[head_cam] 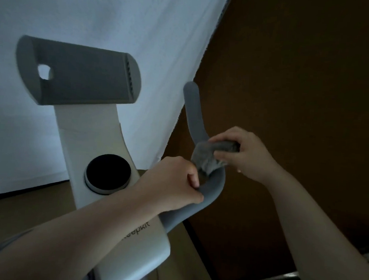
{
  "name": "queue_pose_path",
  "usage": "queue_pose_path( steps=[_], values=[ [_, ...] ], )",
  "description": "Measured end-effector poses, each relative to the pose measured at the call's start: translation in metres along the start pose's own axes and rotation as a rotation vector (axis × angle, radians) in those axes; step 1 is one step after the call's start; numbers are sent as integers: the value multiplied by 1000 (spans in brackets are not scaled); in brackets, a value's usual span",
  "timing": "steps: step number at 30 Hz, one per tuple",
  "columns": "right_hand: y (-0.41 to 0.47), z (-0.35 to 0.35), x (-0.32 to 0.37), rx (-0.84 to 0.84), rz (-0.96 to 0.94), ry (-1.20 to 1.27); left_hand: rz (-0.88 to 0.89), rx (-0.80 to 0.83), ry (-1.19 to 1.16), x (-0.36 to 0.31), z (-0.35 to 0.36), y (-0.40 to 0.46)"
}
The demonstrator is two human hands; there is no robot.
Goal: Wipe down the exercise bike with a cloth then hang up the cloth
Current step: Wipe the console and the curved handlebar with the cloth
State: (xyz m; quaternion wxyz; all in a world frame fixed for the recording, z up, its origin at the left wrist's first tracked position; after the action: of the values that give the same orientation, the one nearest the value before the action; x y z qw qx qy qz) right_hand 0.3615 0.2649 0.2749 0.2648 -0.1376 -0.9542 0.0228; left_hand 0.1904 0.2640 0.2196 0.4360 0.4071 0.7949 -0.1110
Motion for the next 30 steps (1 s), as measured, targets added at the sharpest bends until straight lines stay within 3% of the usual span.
queue_pose_path(
  steps=[2, 5, 6, 9, 14, 18, 21, 24, 27, 30],
  values=[
    [-6, -8, -12, -122, 79, 127, 2, 4, 4, 0, 1, 1],
    [-19, -4, -25, 103, 221, 275, 8, 2, 30, -1, 1, 1],
    [-22, -4, -27, 94, 228, 291, 6, 5, 33, -1, 1, 1],
    [-28, -4, -36, -130, 271, 369, 0, 11, 33, 2, 1, 1],
    [-48, 10, -49, 95, 352, 592, 5, 14, 26, 1, 1, 1],
    [-51, 31, -52, 12, 361, 656, -11, 27, 30, 1, 1, 0],
    [-48, 38, -51, -164, 268, 394, -19, 29, 31, -1, 1, -1],
    [-59, 43, -42, -344, 299, 250, -27, 27, 38, -1, 0, -1],
    [-78, 52, -38, -474, 248, 372, -8, 18, 58, -1, 0, -2],
    [-86, 55, -46, -437, 224, 523, 1, 21, 69, -2, 0, -1]
  ],
)
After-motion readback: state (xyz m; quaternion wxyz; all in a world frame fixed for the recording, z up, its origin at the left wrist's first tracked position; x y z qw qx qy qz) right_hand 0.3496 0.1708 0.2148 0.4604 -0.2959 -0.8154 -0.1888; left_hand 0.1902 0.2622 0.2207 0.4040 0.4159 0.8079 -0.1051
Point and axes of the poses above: each hand's wrist, its own y-axis towards the middle knuckle, its own z-axis out of the palm, x = y × z, the point moved 4 cm from there along y, towards the middle knuckle, and after that the axes turned 14 degrees about z, right-handed, at the moved point
